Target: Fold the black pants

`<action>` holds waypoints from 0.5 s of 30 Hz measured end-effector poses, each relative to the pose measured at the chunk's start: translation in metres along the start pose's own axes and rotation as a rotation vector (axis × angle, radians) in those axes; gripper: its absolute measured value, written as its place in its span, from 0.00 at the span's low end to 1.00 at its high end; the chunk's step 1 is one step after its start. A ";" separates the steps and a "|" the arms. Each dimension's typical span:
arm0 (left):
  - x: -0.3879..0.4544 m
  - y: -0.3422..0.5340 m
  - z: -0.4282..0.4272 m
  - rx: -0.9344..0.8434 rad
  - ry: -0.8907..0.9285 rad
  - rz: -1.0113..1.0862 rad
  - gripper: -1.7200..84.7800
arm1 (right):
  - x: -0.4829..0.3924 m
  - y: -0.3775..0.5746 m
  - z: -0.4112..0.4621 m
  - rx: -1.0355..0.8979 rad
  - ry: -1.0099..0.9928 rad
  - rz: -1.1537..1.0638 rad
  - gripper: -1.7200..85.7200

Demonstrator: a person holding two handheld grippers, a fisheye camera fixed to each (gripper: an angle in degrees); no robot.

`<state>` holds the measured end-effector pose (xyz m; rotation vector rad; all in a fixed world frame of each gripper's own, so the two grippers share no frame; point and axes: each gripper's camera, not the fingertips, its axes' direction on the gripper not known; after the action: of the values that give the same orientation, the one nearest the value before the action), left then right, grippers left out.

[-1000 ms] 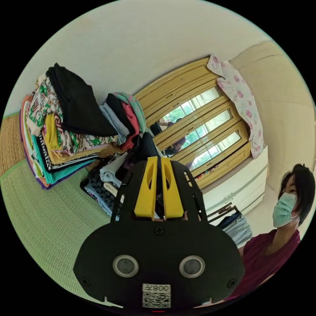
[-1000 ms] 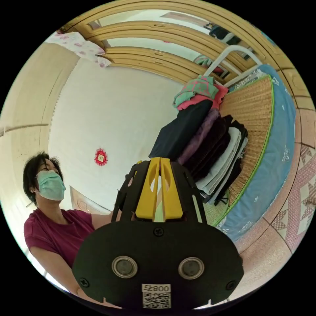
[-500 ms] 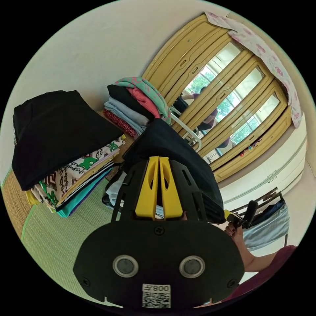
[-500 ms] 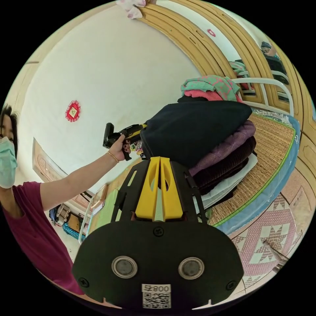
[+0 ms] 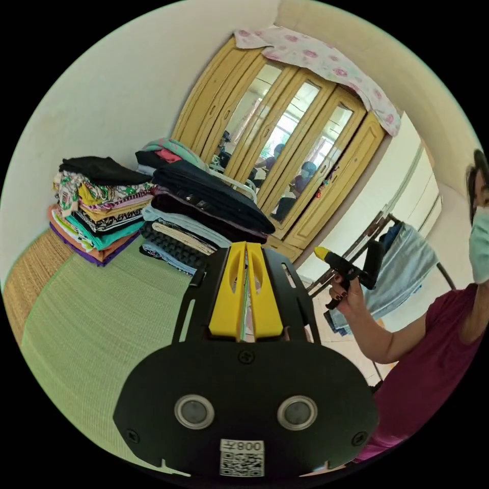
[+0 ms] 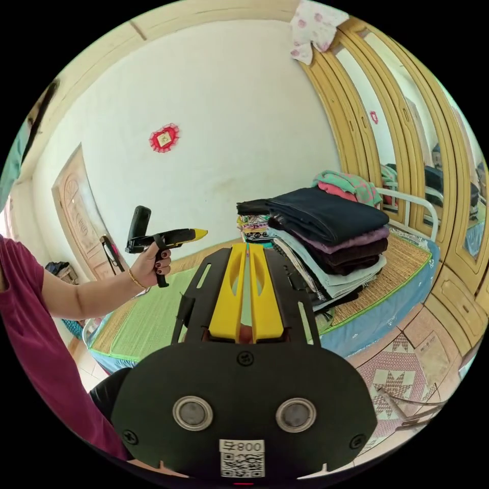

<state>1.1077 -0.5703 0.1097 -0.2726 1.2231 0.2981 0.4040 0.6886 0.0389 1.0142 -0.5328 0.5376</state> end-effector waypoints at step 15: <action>0.434 -0.056 0.041 0.004 0.465 0.413 0.10 | -0.299 0.033 -0.336 0.333 0.494 -0.197 0.02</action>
<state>1.2994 -0.5736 -0.2855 -0.0819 1.7407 0.6121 0.2133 0.9511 -0.2752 1.1829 0.0998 0.6859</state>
